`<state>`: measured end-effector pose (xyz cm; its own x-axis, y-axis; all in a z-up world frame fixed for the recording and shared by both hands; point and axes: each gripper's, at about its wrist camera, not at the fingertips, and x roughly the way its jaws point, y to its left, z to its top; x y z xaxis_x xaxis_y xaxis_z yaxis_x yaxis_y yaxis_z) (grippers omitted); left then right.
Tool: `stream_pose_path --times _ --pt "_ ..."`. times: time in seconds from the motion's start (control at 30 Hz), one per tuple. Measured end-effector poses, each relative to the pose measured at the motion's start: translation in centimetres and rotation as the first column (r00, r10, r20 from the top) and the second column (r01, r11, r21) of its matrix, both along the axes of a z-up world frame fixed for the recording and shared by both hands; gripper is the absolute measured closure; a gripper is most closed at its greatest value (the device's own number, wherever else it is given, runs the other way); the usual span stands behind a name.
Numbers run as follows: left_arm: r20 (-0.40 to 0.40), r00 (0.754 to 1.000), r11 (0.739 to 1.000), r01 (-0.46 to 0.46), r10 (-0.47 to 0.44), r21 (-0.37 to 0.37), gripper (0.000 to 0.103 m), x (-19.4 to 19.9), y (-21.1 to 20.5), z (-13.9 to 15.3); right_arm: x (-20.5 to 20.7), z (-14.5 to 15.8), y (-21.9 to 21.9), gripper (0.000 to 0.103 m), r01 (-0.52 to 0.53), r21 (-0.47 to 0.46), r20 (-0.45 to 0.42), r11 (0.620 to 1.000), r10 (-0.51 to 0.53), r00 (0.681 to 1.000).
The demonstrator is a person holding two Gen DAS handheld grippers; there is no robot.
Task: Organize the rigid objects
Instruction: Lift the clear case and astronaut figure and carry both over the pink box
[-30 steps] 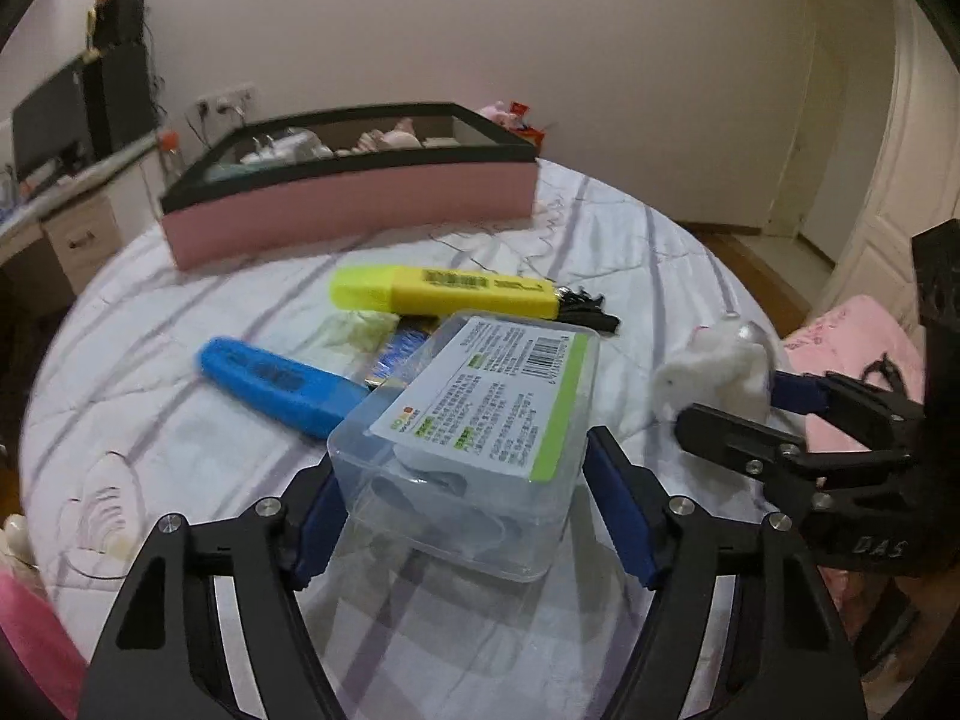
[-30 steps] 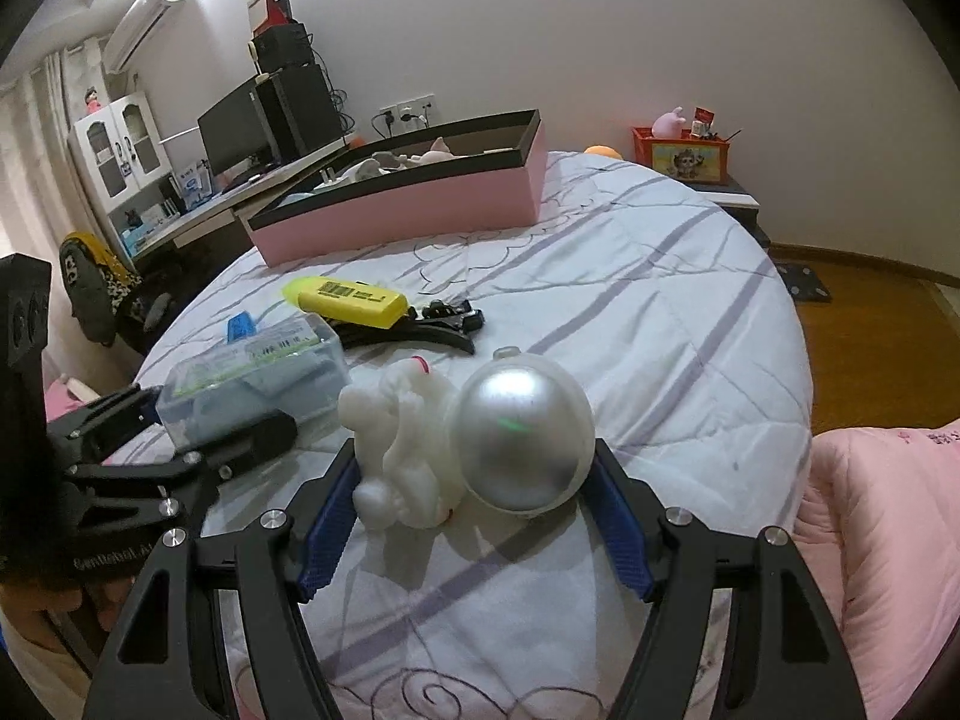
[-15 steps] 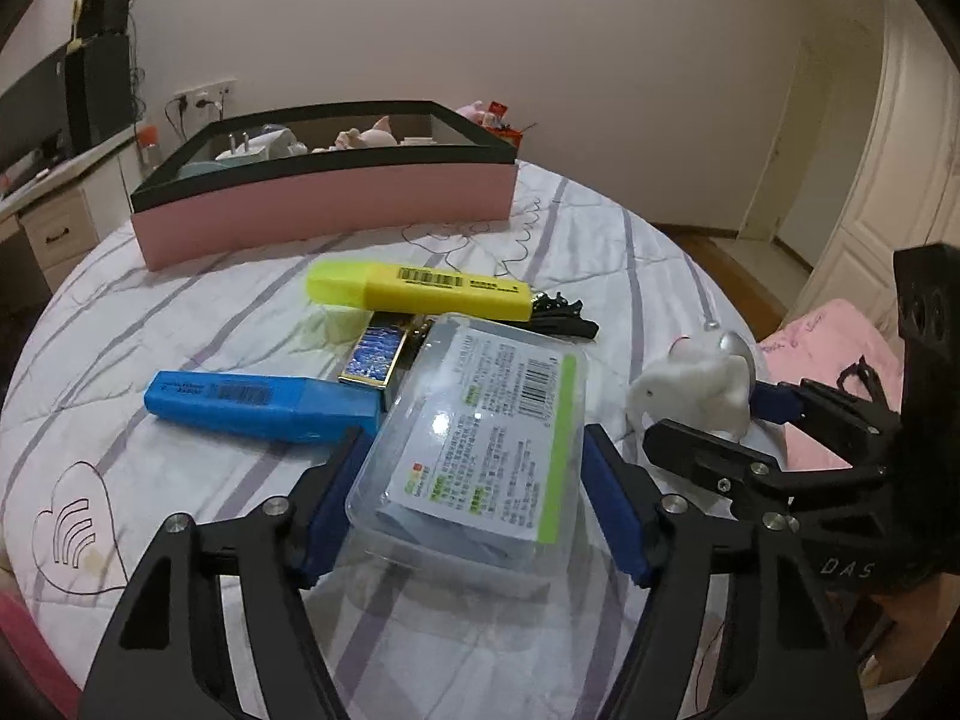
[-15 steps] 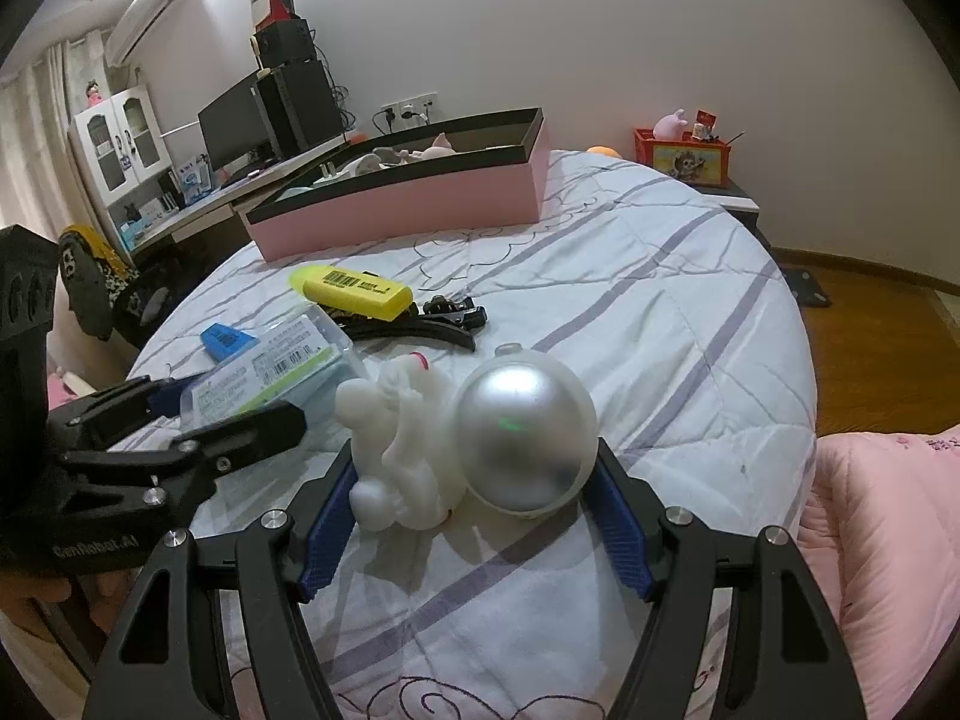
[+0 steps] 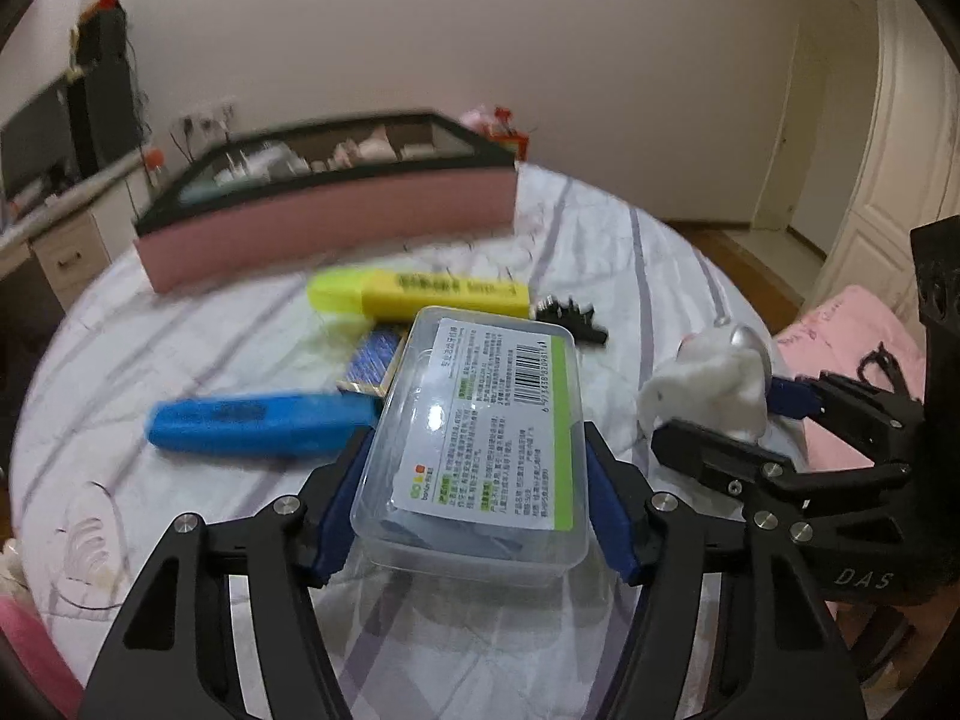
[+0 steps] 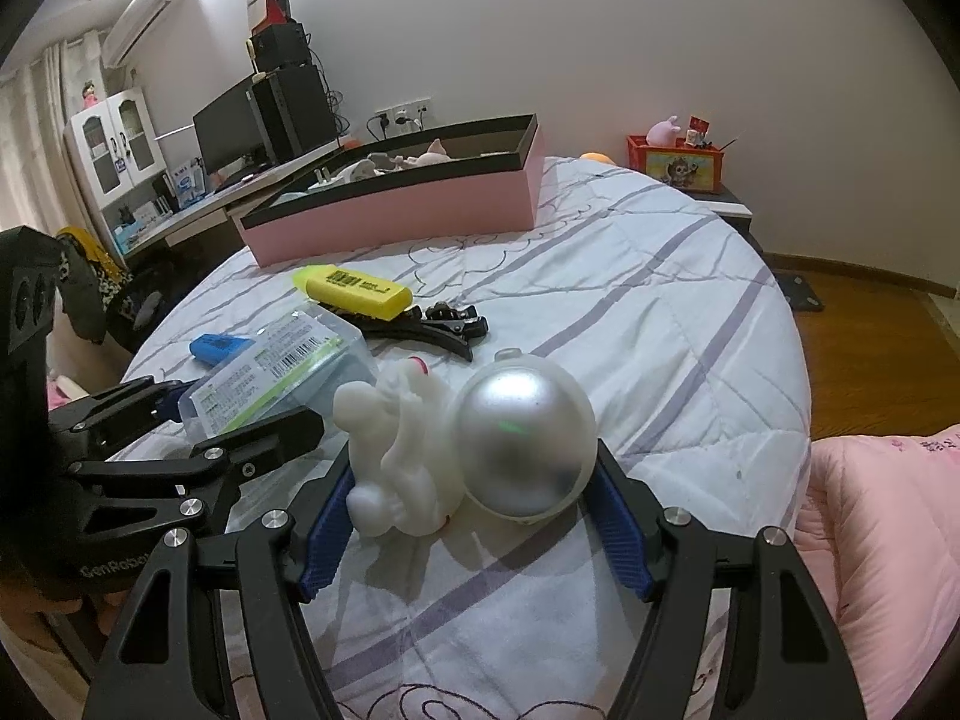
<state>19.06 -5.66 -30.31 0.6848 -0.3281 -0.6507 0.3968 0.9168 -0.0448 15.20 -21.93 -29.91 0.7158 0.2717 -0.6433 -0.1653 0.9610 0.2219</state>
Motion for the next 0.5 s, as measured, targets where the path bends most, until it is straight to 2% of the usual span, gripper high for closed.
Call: stream_pose_path --times 0.1,0.5 --pt "0.054 0.998 1.0 -0.018 0.019 -0.013 0.037 -0.7 0.5 1.2 -0.2 0.4 0.0 0.031 0.002 0.001 0.013 1.0 -0.002 1.0" --pt "0.131 0.988 0.996 -0.086 0.087 -0.015 0.037 -0.3 2.9 4.6 0.4 4.0 1.9 0.033 -0.028 -0.003 0.112 1.0 0.028 0.993"
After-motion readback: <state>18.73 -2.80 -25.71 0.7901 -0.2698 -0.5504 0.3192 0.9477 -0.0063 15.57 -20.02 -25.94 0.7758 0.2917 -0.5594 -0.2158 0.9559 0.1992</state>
